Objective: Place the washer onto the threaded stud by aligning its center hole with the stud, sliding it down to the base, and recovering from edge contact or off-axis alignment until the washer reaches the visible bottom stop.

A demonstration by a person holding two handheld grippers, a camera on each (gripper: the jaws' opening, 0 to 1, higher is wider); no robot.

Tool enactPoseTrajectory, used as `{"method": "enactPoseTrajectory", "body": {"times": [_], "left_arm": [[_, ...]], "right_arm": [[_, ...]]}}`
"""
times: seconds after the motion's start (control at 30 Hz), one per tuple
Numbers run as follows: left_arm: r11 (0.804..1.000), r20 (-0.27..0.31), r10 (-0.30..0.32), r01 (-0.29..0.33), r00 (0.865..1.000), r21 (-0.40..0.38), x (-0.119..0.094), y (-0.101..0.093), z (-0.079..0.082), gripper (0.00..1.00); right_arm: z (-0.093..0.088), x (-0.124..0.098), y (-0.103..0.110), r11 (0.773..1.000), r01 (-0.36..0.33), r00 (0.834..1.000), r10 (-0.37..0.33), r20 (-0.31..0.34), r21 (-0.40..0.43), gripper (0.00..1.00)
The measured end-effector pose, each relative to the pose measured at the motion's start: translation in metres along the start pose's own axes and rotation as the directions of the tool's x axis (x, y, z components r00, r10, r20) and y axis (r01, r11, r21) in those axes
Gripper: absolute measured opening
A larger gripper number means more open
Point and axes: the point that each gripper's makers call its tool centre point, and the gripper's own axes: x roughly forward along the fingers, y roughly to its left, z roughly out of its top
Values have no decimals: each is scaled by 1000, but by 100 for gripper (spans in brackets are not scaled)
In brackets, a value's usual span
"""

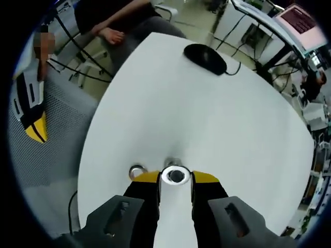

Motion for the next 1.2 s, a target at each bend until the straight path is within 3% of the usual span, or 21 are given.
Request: {"method": "enactPoseTrajectory", "body": {"times": [0.2, 0.5, 0.57, 0.6, 0.63, 0.67, 0.7, 0.73, 0.77, 0.83, 0.9, 1.0, 1.2], "left_arm": [[1000, 1, 0, 0, 1000, -1, 0, 0, 0, 0], [1000, 5, -1, 1, 1000, -3, 0, 0, 0, 0], [1000, 4, 0, 0, 1000, -4, 0, 0, 0, 0], [1000, 4, 0, 0, 1000, -4, 0, 0, 0, 0], [1000, 3, -1, 1, 1000, -5, 0, 0, 0, 0], [1000, 3, -1, 1, 1000, -5, 0, 0, 0, 0], [1000, 3, -1, 1, 1000, -6, 0, 0, 0, 0], [1000, 2, -1, 1, 1000, -7, 0, 0, 0, 0], [1000, 2, -1, 1, 1000, -7, 0, 0, 0, 0], [1000, 4, 0, 0, 1000, -8, 0, 1, 0, 0], [1000, 3, 0, 0, 1000, -9, 0, 1, 0, 0], [1000, 0, 1, -1, 1000, -9, 0, 1, -1, 0], [1000, -4, -1, 1, 1000, -9, 0, 1, -1, 0]], "right_arm": [[0, 6, 0, 999, -28, 998, 26, -61, -43, 22], [-3, 22, 2, 997, -60, 995, 55, -87, -58, 22], [-1, 25, 3, 997, -62, 996, 59, -73, -51, 21], [4, 26, 3, 997, -64, 997, 63, -42, -37, 9], [21, 28, 4, 995, -80, 996, 82, 42, -51, 1], [18, 28, -2, 998, -58, 998, 58, 9, -18, 2], [1, 28, -9, 997, -14, 995, 7, -99, -75, 2], [-4, 30, -10, 992, -17, 992, 1, -126, -127, 2], [6, 33, 0, 997, -56, 998, 54, -36, -56, 2], [14, 29, -1, 994, -71, 997, 67, 47, 83, 2], [4, 26, -3, 997, -63, 998, 62, 26, 38, 2], [-4, 25, -3, 997, -60, 998, 60, 17, 42, 2], [-4, 10, -2, 996, -40, 997, 35, 63, 75, 2]]}}
